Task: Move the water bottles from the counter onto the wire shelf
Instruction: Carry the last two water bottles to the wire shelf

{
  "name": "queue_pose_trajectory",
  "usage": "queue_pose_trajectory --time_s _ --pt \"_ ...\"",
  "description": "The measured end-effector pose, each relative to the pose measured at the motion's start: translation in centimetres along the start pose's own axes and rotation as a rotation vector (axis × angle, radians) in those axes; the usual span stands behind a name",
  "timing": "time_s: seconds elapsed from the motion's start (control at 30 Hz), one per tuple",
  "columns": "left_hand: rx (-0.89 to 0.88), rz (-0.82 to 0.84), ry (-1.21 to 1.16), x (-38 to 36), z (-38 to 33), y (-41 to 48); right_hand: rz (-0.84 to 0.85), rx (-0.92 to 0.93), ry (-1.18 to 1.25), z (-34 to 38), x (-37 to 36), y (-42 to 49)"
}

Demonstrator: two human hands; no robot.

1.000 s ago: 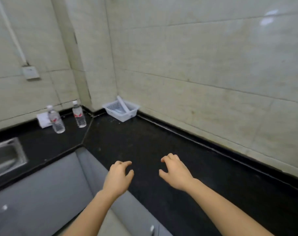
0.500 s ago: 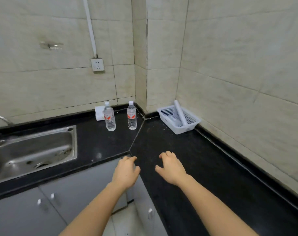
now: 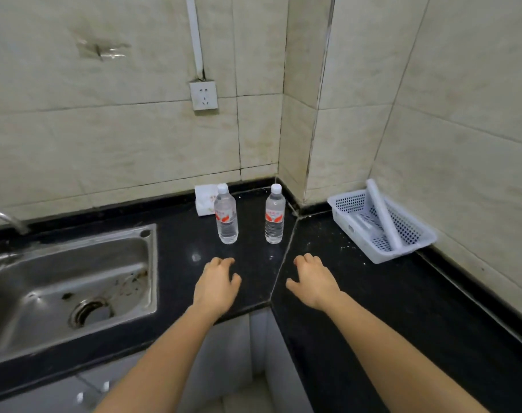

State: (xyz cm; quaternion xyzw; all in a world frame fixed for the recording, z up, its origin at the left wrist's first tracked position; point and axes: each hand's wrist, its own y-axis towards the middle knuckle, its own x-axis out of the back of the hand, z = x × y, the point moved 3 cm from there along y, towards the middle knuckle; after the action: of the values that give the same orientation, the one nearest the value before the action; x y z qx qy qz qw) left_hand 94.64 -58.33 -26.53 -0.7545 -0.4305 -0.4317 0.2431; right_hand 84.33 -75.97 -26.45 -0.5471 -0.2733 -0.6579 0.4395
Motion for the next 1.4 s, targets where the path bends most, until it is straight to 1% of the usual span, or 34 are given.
queue_pose_trajectory --time_s 0.23,0.4,0.53,0.63,0.7,0.8,0.93,1.03,1.13,1.27,1.4 --pt "-0.024 -0.027 -0.057 2.5 3.6 14.6 -0.086 -0.131 0.000 2.4 1.9 12.7" --pt "-0.068 -0.076 -0.118 3.0 4.7 22.8 -0.155 -0.209 0.074 3.2 3.0 20.0" --pt "-0.175 -0.023 -0.107 2.1 4.8 26.9 -0.173 -0.234 0.019 3.1 3.7 24.5" --pt "-0.190 0.006 -0.114 1.5 5.0 28.5 -0.152 -0.244 -0.002 2.9 3.0 25.9" --pt "-0.214 -0.026 -0.101 1.6 4.9 28.9 -0.199 -0.224 -0.022 2.8 2.6 26.0" --pt "-0.299 -0.080 -0.078 2.2 5.0 28.8 -0.280 -0.181 -0.019 2.8 2.1 25.1" --pt "-0.271 -0.040 -0.162 2.5 5.5 28.8 -0.376 -0.144 0.089 3.2 1.1 22.5" --pt "-0.295 -0.006 -0.206 2.4 5.0 27.9 -0.393 -0.195 0.220 3.4 -0.1 20.2" --pt "-0.364 0.035 -0.133 2.2 3.8 26.5 -0.395 -0.250 0.336 3.1 -0.4 18.5" --pt "-0.439 0.087 -0.044 1.4 1.9 24.5 -0.434 -0.335 0.422 1.5 -0.1 15.0" --pt "-0.486 0.123 -0.057 0.6 -0.6 20.7 -0.432 -0.414 0.493 -0.9 0.4 8.5"
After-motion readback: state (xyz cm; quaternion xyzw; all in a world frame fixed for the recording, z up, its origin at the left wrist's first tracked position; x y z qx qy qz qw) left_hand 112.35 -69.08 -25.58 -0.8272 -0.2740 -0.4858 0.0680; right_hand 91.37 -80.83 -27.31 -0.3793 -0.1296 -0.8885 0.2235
